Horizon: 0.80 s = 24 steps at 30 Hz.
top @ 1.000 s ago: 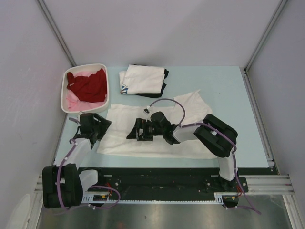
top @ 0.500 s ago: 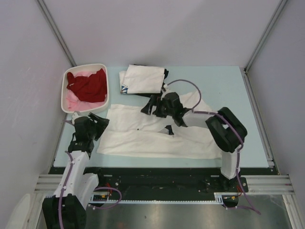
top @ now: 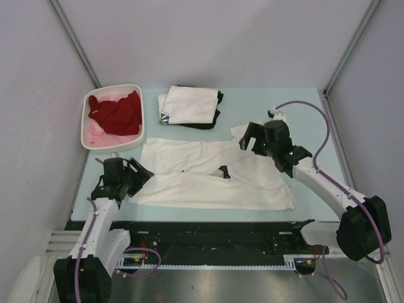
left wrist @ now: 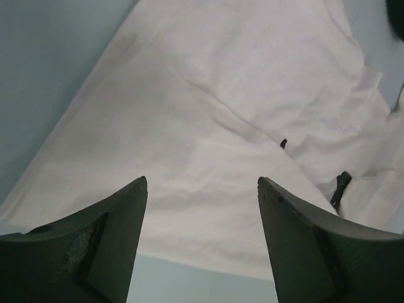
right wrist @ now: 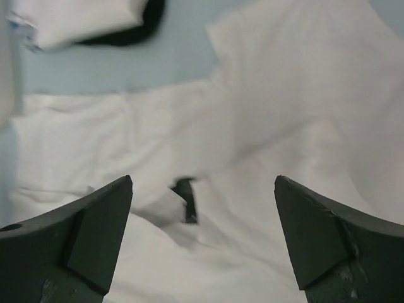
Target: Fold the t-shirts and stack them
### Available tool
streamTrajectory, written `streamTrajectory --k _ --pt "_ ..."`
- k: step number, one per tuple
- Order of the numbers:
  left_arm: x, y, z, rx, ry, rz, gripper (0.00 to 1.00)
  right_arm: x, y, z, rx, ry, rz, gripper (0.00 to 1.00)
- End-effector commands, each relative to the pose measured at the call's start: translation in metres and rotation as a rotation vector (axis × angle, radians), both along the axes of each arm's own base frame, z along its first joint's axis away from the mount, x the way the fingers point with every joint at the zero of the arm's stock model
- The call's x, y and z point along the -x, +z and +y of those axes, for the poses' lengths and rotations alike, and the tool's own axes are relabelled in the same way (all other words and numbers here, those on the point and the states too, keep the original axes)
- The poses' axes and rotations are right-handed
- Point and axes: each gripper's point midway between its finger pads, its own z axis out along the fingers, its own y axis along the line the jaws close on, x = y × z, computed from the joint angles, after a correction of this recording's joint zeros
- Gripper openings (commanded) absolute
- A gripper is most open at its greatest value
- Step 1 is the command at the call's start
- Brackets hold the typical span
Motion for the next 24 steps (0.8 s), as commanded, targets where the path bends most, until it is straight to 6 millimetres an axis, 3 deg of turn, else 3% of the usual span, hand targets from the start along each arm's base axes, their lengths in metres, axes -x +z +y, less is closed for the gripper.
streamTrajectory --k 1,4,6,9,10,12,13,14,15,16,17,18,19,20,21,23,24 --pt "0.003 0.011 -0.026 -0.004 -0.137 0.020 0.75 0.068 -0.099 -0.040 0.152 -0.051 0.339 1.00" --pt "0.003 0.013 -0.031 -0.072 -0.157 0.035 0.75 0.073 -0.103 -0.066 0.220 -0.167 0.332 1.00" --pt "-0.002 0.020 -0.035 -0.083 -0.170 0.023 0.75 0.067 -0.097 -0.075 0.231 -0.202 0.298 1.00" --pt "-0.023 0.032 -0.033 -0.111 -0.159 0.020 0.75 0.050 -0.087 -0.082 0.213 -0.222 0.249 1.00" --pt "-0.036 0.049 -0.032 -0.129 -0.161 -0.014 0.75 0.041 -0.080 -0.093 0.209 -0.263 0.230 1.00" --pt "-0.049 0.049 -0.022 -0.186 -0.125 0.028 0.75 0.029 -0.076 -0.108 0.227 -0.320 0.215 1.00" --pt "-0.061 0.064 -0.022 -0.198 -0.119 0.004 0.76 0.015 -0.066 -0.121 0.208 -0.363 0.188 1.00" --pt "-0.068 0.065 -0.020 -0.208 -0.110 0.008 0.76 0.008 -0.064 -0.122 0.203 -0.359 0.184 1.00" --pt "-0.076 0.057 -0.015 -0.236 -0.091 0.047 0.76 0.000 -0.074 -0.126 0.216 -0.370 0.212 0.99" --pt "-0.087 0.065 -0.015 -0.241 -0.083 0.041 0.76 -0.008 -0.073 -0.132 0.201 -0.382 0.221 1.00" --pt "-0.093 0.064 -0.014 -0.252 -0.082 0.052 0.76 -0.021 -0.065 -0.131 0.188 -0.375 0.214 1.00" --pt "-0.100 0.048 -0.011 -0.277 -0.078 0.108 0.76 -0.028 -0.065 -0.129 0.176 -0.365 0.221 1.00" --pt "-0.110 0.053 -0.010 -0.288 -0.077 0.109 0.76 -0.034 -0.075 -0.124 0.162 -0.338 0.257 1.00" --pt "-0.117 0.050 -0.010 -0.297 -0.079 0.124 0.76 -0.043 -0.068 -0.123 0.147 -0.333 0.242 1.00" --pt "-0.124 0.035 -0.009 -0.315 -0.091 0.172 0.75 -0.045 -0.070 -0.122 0.140 -0.329 0.247 1.00" --pt "-0.145 0.038 -0.011 -0.321 -0.098 0.158 0.72 -0.051 -0.069 -0.114 0.112 -0.304 0.235 1.00" --pt "-0.152 0.024 -0.011 -0.332 -0.108 0.192 0.69 -0.053 -0.069 -0.112 0.098 -0.301 0.231 1.00"
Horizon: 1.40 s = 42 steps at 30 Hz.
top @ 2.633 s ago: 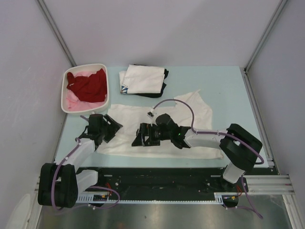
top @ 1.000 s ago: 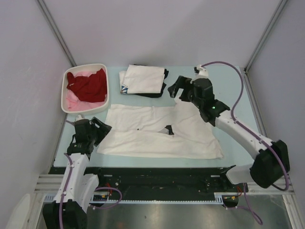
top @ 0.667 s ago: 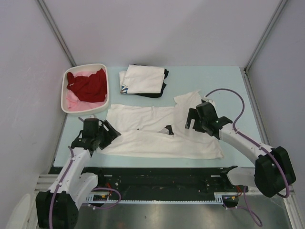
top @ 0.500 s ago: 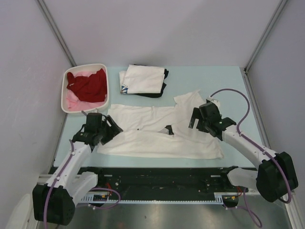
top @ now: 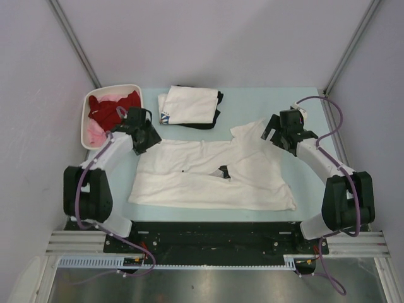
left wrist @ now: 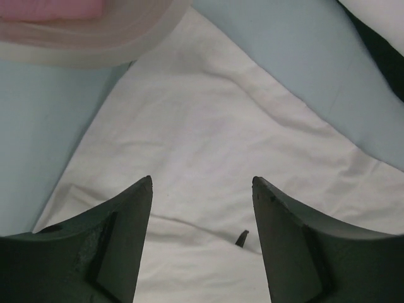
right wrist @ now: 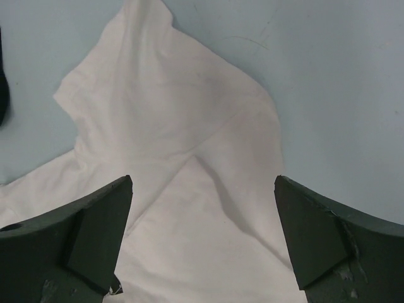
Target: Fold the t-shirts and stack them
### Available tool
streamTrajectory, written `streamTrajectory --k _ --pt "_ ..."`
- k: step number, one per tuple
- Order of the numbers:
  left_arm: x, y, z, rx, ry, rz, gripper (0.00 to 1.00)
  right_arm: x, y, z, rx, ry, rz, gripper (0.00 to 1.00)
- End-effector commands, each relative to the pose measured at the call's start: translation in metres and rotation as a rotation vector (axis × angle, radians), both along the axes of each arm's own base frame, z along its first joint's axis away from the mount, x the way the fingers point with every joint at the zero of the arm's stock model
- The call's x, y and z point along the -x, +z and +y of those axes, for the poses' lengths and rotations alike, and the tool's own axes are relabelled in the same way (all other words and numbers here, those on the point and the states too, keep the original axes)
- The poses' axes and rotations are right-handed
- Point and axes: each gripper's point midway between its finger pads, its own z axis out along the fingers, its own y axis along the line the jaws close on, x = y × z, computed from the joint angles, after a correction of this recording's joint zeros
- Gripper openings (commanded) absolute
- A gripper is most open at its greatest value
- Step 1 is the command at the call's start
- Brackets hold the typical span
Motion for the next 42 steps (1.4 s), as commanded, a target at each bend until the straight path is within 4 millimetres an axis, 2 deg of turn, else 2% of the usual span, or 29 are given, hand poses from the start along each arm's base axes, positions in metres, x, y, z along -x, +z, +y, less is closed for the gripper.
streamTrajectory --k 1,2,3,4,8,10,11,12,14,16,17,19,20,23,24,26,31,36,40,41,42 --pt "-0.040 -0.006 0.007 -0.074 -0.010 0.019 0.68 -0.020 0.022 0.020 -0.074 0.069 -0.080 1.00" --pt "-0.047 -0.009 0.005 -0.070 -0.019 0.025 0.67 -0.020 0.022 0.023 -0.083 0.077 -0.082 1.00" --pt "-0.053 -0.026 0.004 -0.078 -0.026 0.067 0.66 -0.021 0.022 0.025 -0.093 0.083 -0.082 1.00" --pt "-0.065 -0.020 -0.001 -0.065 -0.037 0.060 0.65 -0.020 0.022 0.027 -0.100 0.088 -0.081 1.00" --pt "-0.095 -0.033 -0.004 -0.067 -0.043 0.070 0.63 -0.020 0.021 0.033 -0.106 0.113 -0.080 1.00" --pt "-0.109 -0.037 -0.001 -0.082 -0.041 0.067 0.64 -0.019 0.021 0.036 -0.111 0.124 -0.077 1.00" --pt "-0.112 -0.050 0.004 -0.095 -0.030 0.097 0.64 -0.020 0.022 0.037 -0.113 0.129 -0.083 1.00" --pt "-0.122 -0.045 0.007 -0.100 -0.024 0.087 0.64 -0.018 0.021 0.040 -0.115 0.138 -0.079 0.99" --pt "-0.118 -0.059 0.025 -0.135 0.010 0.163 0.64 -0.018 0.022 0.042 -0.112 0.150 -0.081 1.00" --pt "-0.116 -0.058 0.040 -0.162 0.033 0.179 0.64 -0.017 0.024 0.045 -0.102 0.160 -0.085 1.00" --pt "-0.116 -0.050 0.055 -0.176 0.065 0.167 0.64 -0.016 0.024 0.046 -0.100 0.165 -0.085 1.00" --pt "-0.110 -0.047 0.074 -0.196 0.093 0.170 0.65 -0.015 0.024 0.051 -0.100 0.182 -0.087 1.00" --pt "-0.107 -0.039 0.095 -0.198 0.128 0.160 0.65 -0.016 0.025 0.054 -0.104 0.187 -0.091 1.00" --pt "-0.093 -0.033 0.124 -0.205 0.167 0.172 0.65 -0.015 0.022 0.064 -0.110 0.210 -0.086 1.00" --pt "-0.090 -0.035 0.126 -0.201 0.162 0.171 0.65 -0.015 0.022 0.065 -0.110 0.209 -0.089 1.00" --pt "-0.090 -0.029 0.126 -0.203 0.133 0.157 0.65 -0.015 0.021 0.070 -0.117 0.217 -0.087 1.00" --pt "-0.093 -0.030 0.103 -0.146 0.064 0.124 0.65 -0.014 0.022 0.079 -0.117 0.231 -0.096 1.00" --pt "-0.089 -0.049 0.084 -0.172 0.009 0.183 0.64 -0.011 0.020 0.077 -0.105 0.227 -0.084 1.00" --pt "-0.087 -0.066 0.074 -0.189 -0.029 0.219 0.60 -0.010 0.019 0.076 -0.094 0.229 -0.079 1.00" --pt "-0.088 -0.068 0.062 -0.205 -0.060 0.221 0.58 -0.011 0.018 0.075 -0.090 0.226 -0.078 1.00" --pt "-0.088 -0.069 0.060 -0.213 -0.066 0.225 0.56 -0.010 0.016 0.075 -0.088 0.229 -0.072 1.00"
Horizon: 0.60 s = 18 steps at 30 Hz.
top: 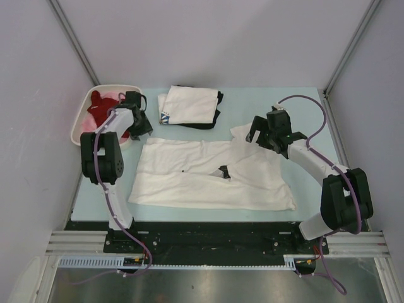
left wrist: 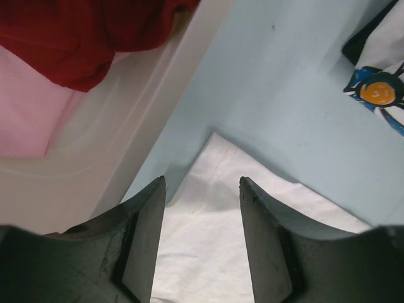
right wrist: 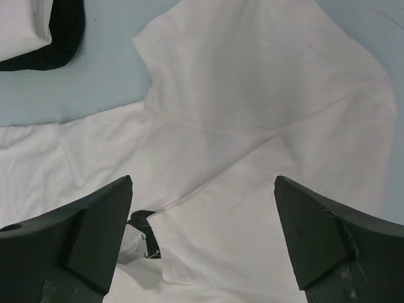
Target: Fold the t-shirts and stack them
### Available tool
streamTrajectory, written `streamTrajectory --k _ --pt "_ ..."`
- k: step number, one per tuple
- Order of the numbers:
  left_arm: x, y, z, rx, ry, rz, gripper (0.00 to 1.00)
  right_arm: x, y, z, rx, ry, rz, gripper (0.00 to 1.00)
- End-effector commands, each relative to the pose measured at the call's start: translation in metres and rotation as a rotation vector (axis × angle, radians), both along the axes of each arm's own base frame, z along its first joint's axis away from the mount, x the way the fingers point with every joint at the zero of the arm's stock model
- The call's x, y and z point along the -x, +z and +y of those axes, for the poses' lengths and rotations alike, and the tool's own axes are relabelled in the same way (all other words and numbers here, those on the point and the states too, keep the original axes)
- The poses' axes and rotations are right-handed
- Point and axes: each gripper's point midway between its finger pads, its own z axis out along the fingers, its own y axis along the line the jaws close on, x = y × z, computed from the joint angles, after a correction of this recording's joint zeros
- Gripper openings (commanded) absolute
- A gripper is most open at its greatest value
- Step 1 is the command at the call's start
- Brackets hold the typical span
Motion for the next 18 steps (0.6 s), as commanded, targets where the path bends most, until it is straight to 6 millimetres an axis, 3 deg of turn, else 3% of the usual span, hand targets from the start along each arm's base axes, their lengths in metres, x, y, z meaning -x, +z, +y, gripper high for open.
streamTrajectory --k 1,4,15,18 --pt "0.007 -0.023 0.000 -0.104 -0.049 0.069 0.52 -0.012 0.013 0.000 0.013 -0.005 -0.045 1.00" --pt "0.007 -0.026 -0.006 -0.152 -0.068 0.085 0.52 -0.012 0.007 0.000 0.019 0.001 -0.029 1.00" --pt "-0.002 -0.031 0.002 -0.248 -0.060 0.097 0.52 -0.013 0.000 0.002 0.005 0.014 -0.019 1.00" --pt "-0.003 -0.036 0.001 -0.264 -0.060 0.103 0.48 -0.013 0.000 0.001 0.001 0.016 -0.020 1.00"
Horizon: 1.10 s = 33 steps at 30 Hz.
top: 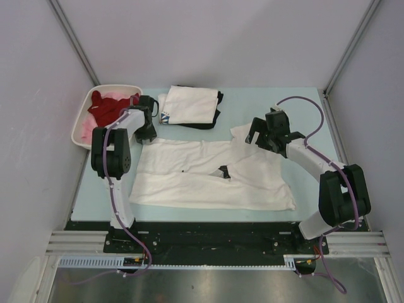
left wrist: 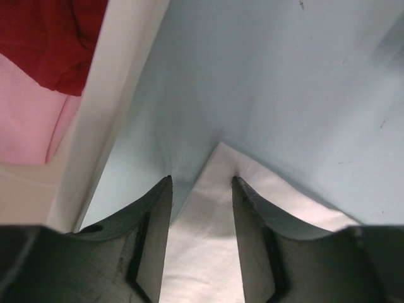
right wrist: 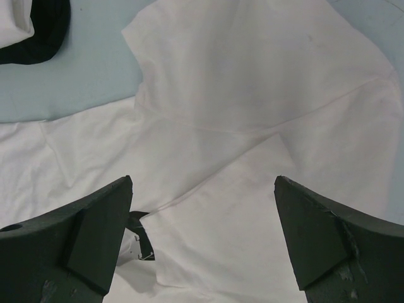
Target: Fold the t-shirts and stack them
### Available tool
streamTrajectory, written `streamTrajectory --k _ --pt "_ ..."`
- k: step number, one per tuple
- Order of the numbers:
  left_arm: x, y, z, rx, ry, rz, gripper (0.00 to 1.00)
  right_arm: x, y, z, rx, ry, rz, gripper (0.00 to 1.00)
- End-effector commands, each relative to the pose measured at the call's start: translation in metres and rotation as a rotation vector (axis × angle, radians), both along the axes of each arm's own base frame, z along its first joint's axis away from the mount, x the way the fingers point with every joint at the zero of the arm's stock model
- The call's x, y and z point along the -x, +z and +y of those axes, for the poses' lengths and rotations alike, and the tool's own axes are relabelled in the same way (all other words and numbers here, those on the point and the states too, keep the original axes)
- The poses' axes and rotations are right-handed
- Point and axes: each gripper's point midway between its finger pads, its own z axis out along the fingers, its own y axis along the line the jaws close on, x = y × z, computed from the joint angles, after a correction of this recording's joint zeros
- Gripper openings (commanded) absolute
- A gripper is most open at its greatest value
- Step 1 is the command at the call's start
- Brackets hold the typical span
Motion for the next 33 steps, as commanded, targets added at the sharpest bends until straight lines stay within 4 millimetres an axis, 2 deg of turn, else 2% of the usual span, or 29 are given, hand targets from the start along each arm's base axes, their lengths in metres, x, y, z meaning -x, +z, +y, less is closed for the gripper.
streamTrajectory --k 1,4,6,11,15,17,21,22,26,27,30,33 --pt "-0.009 0.000 0.004 -0.064 -0.009 -0.010 0.43 -0.013 0.014 0.002 -0.013 0.012 -0.052 1.00" --pt "-0.011 -0.005 0.001 -0.060 -0.014 -0.007 0.34 -0.013 0.016 0.002 -0.016 0.016 -0.059 1.00" --pt "-0.011 -0.010 -0.001 -0.042 -0.017 -0.012 0.34 -0.012 0.017 0.000 -0.018 0.011 -0.060 1.00" --pt "-0.012 -0.017 -0.007 -0.014 -0.029 -0.022 0.23 -0.011 0.019 0.000 -0.017 0.011 -0.065 1.00" --pt "-0.011 -0.017 -0.006 -0.017 -0.026 -0.020 0.00 -0.010 0.021 0.002 -0.026 0.015 -0.067 1.00" --pt "-0.011 -0.015 -0.006 -0.015 -0.031 -0.027 0.00 -0.011 0.022 0.003 -0.035 0.020 -0.070 1.00" --pt "-0.012 0.000 -0.009 0.006 -0.027 -0.062 0.00 -0.012 0.027 0.003 -0.038 0.021 -0.086 1.00" --pt "-0.015 0.014 -0.011 0.016 -0.028 -0.097 0.00 -0.013 0.030 0.003 -0.043 0.022 -0.097 1.00" --pt "-0.021 0.046 -0.014 0.044 -0.032 -0.171 0.00 -0.016 0.037 0.006 -0.064 0.019 -0.122 1.00" --pt "-0.022 0.048 -0.016 0.047 -0.034 -0.176 0.04 -0.017 0.038 0.007 -0.066 0.022 -0.126 1.00" --pt "-0.022 0.049 -0.018 0.053 -0.037 -0.176 0.35 -0.015 0.037 0.014 -0.091 0.044 -0.117 1.00" --pt "-0.020 0.039 -0.016 0.044 -0.032 -0.154 0.47 -0.012 0.036 0.013 -0.085 0.043 -0.109 1.00"
